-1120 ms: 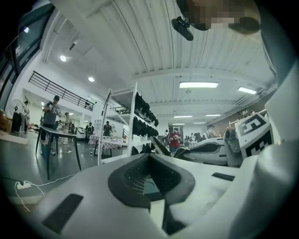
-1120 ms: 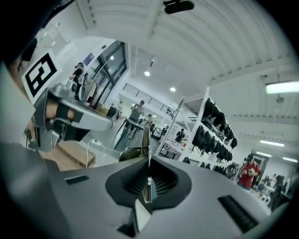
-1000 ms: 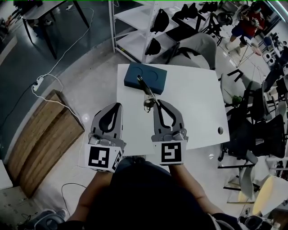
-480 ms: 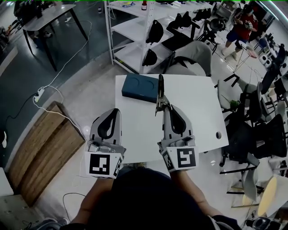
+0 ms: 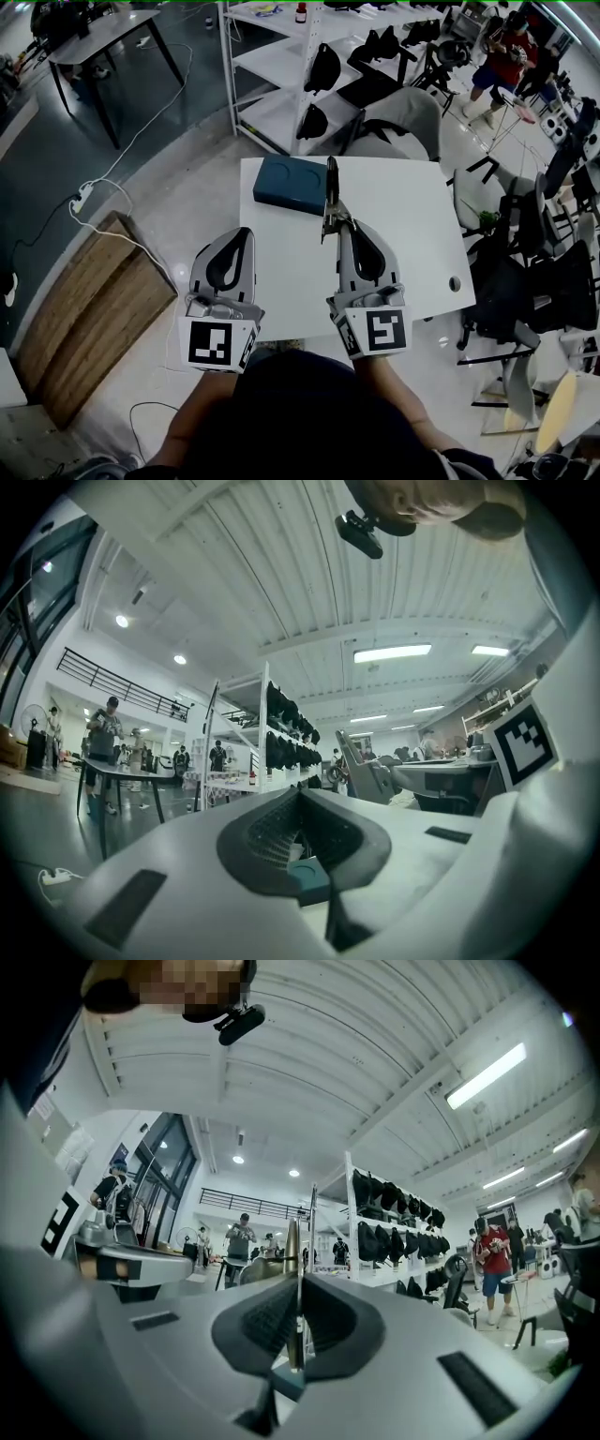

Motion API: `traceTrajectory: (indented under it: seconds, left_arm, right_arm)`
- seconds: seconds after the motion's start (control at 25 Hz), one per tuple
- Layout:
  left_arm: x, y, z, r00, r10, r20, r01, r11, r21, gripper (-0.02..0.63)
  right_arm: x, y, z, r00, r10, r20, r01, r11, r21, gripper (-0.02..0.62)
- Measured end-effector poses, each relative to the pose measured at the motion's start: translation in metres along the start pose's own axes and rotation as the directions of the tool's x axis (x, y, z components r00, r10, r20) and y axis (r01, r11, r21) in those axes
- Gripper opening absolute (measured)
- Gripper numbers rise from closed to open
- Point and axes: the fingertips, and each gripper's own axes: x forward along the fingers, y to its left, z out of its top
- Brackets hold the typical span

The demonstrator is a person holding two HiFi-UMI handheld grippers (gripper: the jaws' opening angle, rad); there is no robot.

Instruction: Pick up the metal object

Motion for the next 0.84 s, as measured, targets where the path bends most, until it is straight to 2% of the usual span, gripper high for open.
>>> traceTrajectory:
  seconds: [0.6, 0.84]
  left_arm:
    - [0.0004, -0.0007, -0.003, 1.0, -0.005, -0.002, 0.005, 1.0, -0.004, 0.023]
    - [0.0035, -0.0007, -0.0061, 1.0, -0.012, 0.001, 0.012, 1.0, -0.005, 0.023]
  right_arm:
    - [0.0004, -0.0014, -0.0101, 0.999, 0.013, -0.034, -0.012, 0.999, 0.03, 0.029]
    - [0.0037, -0.0028, -0.0089, 1.0, 0.013, -0.012, -0.013, 0.999, 0.03, 0.028]
